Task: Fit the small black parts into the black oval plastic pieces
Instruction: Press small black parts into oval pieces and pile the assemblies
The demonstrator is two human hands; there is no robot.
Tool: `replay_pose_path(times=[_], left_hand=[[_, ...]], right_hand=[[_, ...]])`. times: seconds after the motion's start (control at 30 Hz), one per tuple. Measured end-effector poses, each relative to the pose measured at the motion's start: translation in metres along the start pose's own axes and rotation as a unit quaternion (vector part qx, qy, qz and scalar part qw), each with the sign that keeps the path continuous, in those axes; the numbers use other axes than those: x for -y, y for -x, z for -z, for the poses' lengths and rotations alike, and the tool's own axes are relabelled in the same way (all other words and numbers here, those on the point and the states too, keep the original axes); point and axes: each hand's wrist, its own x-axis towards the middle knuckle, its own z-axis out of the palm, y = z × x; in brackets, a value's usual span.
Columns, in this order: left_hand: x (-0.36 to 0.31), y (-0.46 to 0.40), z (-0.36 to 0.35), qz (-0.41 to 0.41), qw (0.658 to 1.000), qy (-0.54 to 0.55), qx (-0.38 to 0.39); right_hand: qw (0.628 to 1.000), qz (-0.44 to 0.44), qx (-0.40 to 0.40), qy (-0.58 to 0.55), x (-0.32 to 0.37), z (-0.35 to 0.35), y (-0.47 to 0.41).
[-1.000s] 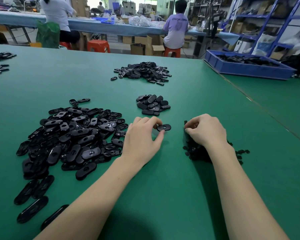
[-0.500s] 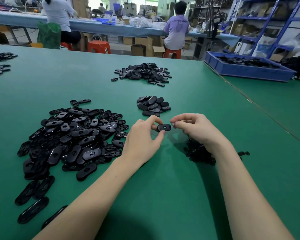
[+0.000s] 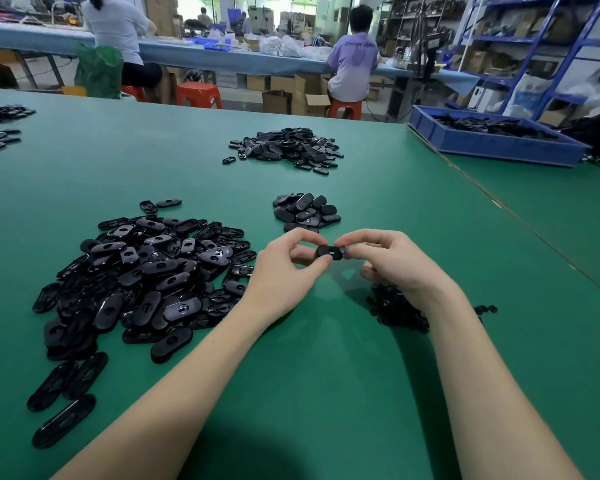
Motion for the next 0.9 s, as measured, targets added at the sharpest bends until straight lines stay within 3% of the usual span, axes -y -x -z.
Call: replay_pose_path(times=[0.43,0.6,0.9], left_hand=[[0.0,0.0,0.002,0.001,1.0,0.025,-0.005],[0.0,-0.001,0.001,-0.001,0.999,0.031,-0.016],[0.0,0.0,0.003,-0.03,0.999,0.022,-0.022]], right_hand=[[0.999,-0.037,0.009,-0.027,0.001,0.001,0.0],[0.999,-0.017,-0.029,-0.034,0.004,-0.001,-0.001],[0.999,-0.027,-0.036,0.008,0.009,-0.009,0.001]])
